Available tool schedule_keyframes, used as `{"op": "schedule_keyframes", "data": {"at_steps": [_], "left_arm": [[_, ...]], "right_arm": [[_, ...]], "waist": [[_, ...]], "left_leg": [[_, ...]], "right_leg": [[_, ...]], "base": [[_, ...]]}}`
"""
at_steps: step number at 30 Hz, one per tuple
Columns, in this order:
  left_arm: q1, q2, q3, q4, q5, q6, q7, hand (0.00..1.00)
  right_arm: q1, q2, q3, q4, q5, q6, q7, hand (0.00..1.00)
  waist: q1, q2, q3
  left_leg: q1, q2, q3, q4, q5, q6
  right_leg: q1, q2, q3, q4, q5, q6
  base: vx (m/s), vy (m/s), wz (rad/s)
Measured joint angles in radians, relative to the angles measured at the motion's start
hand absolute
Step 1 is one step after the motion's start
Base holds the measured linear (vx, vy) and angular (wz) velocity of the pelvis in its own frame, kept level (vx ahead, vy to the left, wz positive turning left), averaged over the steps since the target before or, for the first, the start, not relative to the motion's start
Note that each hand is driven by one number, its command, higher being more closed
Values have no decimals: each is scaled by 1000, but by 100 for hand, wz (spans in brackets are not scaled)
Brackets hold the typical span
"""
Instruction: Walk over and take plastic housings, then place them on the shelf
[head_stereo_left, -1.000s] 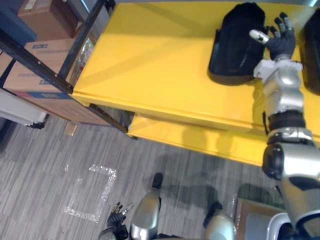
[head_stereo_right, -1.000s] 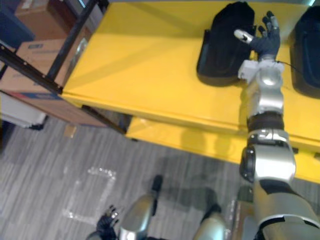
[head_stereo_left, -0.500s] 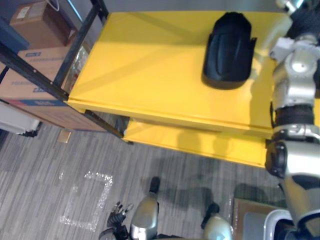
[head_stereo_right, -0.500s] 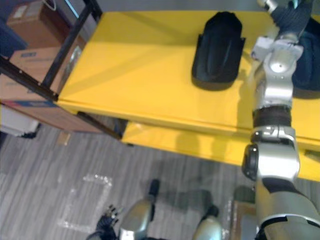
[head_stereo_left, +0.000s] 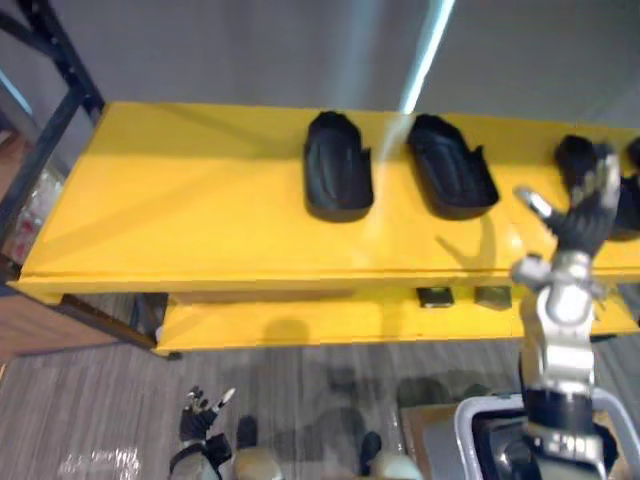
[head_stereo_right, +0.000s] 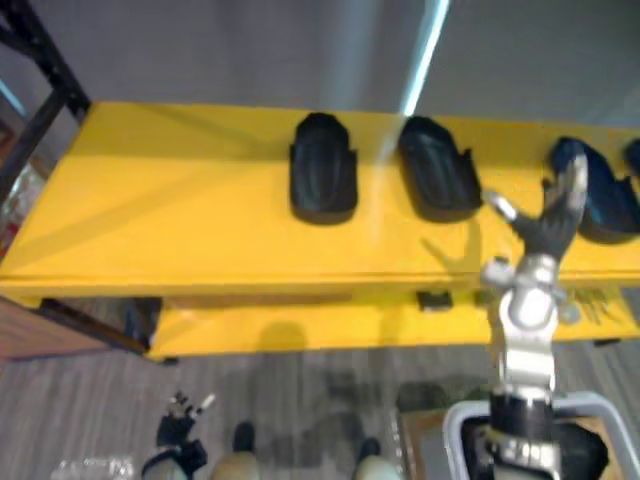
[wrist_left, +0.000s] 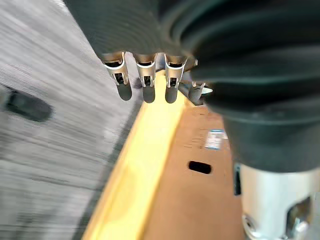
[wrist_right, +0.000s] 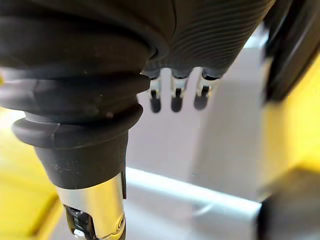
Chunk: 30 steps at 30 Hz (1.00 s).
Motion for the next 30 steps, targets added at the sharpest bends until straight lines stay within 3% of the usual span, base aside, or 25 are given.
{"op": "schedule_keyframes", "data": {"at_steps": [4,8,14,22,30], "left_arm": [[12,-33,30,2,8,2,26,0],[17,-33,30,3,4,23,36,0],[27,-35,27,10,-1,76,36,0],[36,-40,22,109,-4,120,31,0],[34,-40,17,128,9,126,-18,0]], "right_arm": [[142,48,-51,1,67,-5,52,0],[226,125,-50,46,66,-4,84,0],[318,234,5,200,66,1,47,0],[323,260,67,419,64,38,12,0],[320,273,79,544,63,31,-6,0]], "waist": [[-26,23,-26],[-30,22,-35],[-31,22,-60],[-27,40,-76],[-25,41,-77]], "left_leg": [[32,4,39,-14,-1,-1],[48,9,63,-14,-2,-3],[49,0,65,-14,-2,-2],[67,-6,63,-21,-4,1],[66,-8,61,-23,-4,1]], "right_leg": [[2,7,33,-8,5,0],[3,13,50,-11,11,-4],[5,3,51,-15,15,0],[37,-2,46,-42,22,2],[40,-3,43,-52,27,4]], "base": [[-8,-1,-25],[-8,-1,-14],[-2,1,-2],[0,0,0],[0,0,0]]}}
